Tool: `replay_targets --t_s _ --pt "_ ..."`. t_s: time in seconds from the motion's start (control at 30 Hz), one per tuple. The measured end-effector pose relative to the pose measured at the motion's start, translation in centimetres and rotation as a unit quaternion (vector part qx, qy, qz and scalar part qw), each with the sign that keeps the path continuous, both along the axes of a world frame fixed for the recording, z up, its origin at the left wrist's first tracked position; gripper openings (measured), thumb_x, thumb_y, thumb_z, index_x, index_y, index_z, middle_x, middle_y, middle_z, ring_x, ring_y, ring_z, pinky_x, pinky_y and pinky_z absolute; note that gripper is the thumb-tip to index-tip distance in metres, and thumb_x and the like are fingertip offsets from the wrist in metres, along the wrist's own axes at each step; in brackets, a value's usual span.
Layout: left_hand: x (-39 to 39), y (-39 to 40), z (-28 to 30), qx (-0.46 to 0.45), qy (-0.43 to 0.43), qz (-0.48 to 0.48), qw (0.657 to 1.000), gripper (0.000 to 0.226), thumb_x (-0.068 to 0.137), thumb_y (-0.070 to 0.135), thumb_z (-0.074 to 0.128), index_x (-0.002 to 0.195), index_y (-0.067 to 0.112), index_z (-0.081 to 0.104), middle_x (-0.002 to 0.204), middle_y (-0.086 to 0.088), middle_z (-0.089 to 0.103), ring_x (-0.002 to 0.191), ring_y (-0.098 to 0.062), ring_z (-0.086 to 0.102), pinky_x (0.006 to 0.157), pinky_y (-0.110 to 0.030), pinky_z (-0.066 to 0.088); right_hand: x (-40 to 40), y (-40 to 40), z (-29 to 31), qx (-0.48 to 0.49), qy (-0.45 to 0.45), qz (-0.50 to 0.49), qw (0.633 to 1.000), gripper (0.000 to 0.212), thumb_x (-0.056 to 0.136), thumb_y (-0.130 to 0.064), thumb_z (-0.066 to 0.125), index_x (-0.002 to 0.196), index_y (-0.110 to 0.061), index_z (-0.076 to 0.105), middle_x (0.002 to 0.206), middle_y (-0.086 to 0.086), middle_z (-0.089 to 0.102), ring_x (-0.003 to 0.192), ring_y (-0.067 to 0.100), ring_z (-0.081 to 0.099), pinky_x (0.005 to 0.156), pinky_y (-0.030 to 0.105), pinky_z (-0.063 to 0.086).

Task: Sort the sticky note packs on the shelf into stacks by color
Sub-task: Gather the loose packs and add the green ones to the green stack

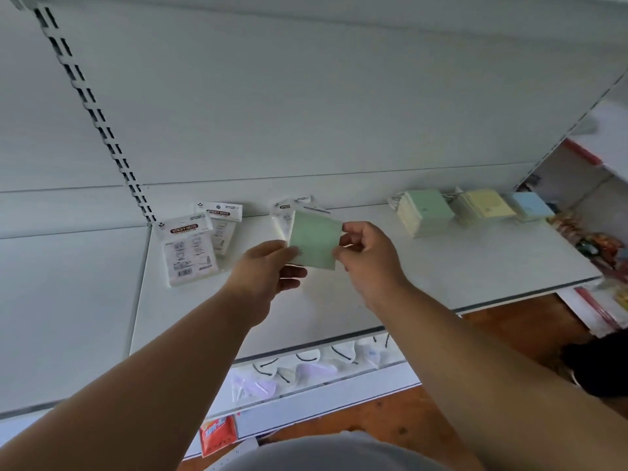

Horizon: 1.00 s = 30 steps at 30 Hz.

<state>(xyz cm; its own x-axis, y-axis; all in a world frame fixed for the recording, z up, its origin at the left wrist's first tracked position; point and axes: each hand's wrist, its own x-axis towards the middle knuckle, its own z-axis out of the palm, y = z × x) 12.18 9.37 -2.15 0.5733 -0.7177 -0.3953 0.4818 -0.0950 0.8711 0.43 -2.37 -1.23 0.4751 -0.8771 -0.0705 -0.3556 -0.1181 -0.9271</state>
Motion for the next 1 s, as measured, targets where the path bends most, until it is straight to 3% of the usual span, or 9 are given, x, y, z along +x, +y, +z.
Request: replay_targets --t_s 0.1,0.2,0.3,0.5,0.67,0.77,0.87,0.93,1.0 --pt "-1.3 -2.2 0.6 0.016 -0.025 -0.031 0.999 0.009 0.093 0.008 0.060 0.093 0.004 0.067 0.079 -0.011 0.065 0.066 -0.021 0.063 0.063 -0.032 0.051 -1.9 -1.4 0.8 0.017 -0.006 -0.016 1.000 0.029 0.086 -0.011 0.063 0.114 -0.020 0.061 0.095 -0.002 0.066 0.076 0.015 0.063 0.068 0.035 0.057" --pt "-3.0 -5.3 1.5 0.028 -0.053 -0.045 0.997 0.012 0.093 0.009 0.061 0.100 0.003 0.069 0.080 -0.011 0.068 0.066 -0.019 0.064 0.063 -0.031 0.053 -3.8 -3.6 1.2 0.046 -0.019 -0.040 0.998 0.028 0.090 -0.013 0.062 0.117 -0.018 0.060 0.100 0.003 0.068 0.070 0.017 0.063 0.062 0.029 0.056" --pt "-5.3 -9.4 2.2 0.044 -0.089 -0.048 0.994 0.010 0.092 0.007 0.062 0.100 0.007 0.066 0.080 -0.010 0.069 0.065 -0.019 0.066 0.064 -0.032 0.054 -6.3 -7.2 1.5 0.012 -0.023 -0.082 0.996 0.027 0.087 -0.014 0.067 0.114 -0.013 0.064 0.096 0.003 0.069 0.070 0.016 0.063 0.061 0.026 0.054" --pt "-10.0 -18.6 2.4 0.080 -0.158 -0.015 0.984 0.018 0.087 0.009 0.068 0.104 0.006 0.070 0.078 -0.004 0.071 0.066 -0.018 0.068 0.071 -0.034 0.061 -10.2 -17.3 2.2 -0.053 0.032 -0.087 0.994 0.018 0.078 -0.025 0.075 0.095 -0.020 0.070 0.088 -0.001 0.072 0.079 0.023 0.069 0.079 0.040 0.058" --pt "-11.9 -24.3 1.7 0.163 -0.262 0.037 0.950 0.027 0.081 0.027 0.073 0.107 0.019 0.070 0.074 0.003 0.074 0.076 -0.019 0.072 0.078 -0.039 0.060 -10.5 -23.6 1.7 -0.119 0.107 -0.049 0.986 0.022 0.077 -0.029 0.073 0.096 -0.017 0.073 0.092 0.000 0.074 0.089 0.020 0.068 0.085 0.037 0.054" --pt "-12.5 -25.8 1.4 0.225 -0.314 0.058 0.921 0.032 0.079 0.033 0.074 0.109 0.020 0.069 0.087 0.006 0.072 0.085 -0.016 0.068 0.082 -0.034 0.056 -10.2 -25.4 1.0 -0.125 0.145 -0.017 0.981 0.024 0.079 -0.027 0.071 0.099 -0.015 0.073 0.100 0.003 0.074 0.097 0.023 0.067 0.088 0.033 0.051" --pt "-13.4 -26.0 0.7 0.247 -0.322 0.087 0.910 0.035 0.082 0.031 0.070 0.116 0.021 0.066 0.100 0.006 0.068 0.091 -0.017 0.063 0.082 -0.030 0.052 -10.5 -25.6 0.4 -0.142 0.170 0.011 0.975 0.021 0.083 -0.025 0.065 0.100 -0.015 0.073 0.102 0.004 0.073 0.098 0.024 0.066 0.081 0.027 0.047" --pt "-14.0 -26.0 0.3 0.233 -0.284 0.099 0.925 0.037 0.088 0.027 0.062 0.125 0.022 0.063 0.108 0.006 0.066 0.093 -0.017 0.061 0.078 -0.027 0.049 -10.6 -25.5 0.2 -0.148 0.171 0.014 0.974 0.021 0.086 -0.025 0.058 0.096 -0.013 0.072 0.098 0.006 0.072 0.093 0.025 0.064 0.073 0.028 0.045" --pt "-14.6 -26.1 0.2 0.203 -0.230 0.103 0.946 0.033 0.094 0.025 0.054 0.125 0.025 0.064 0.100 0.007 0.066 0.086 -0.017 0.058 0.068 -0.024 0.044 -10.7 -25.3 0.0 -0.132 0.179 0.025 0.975 0.028 0.092 -0.030 0.048 0.098 -0.012 0.068 0.104 0.010 0.068 0.095 0.028 0.061 0.074 0.030 0.044"
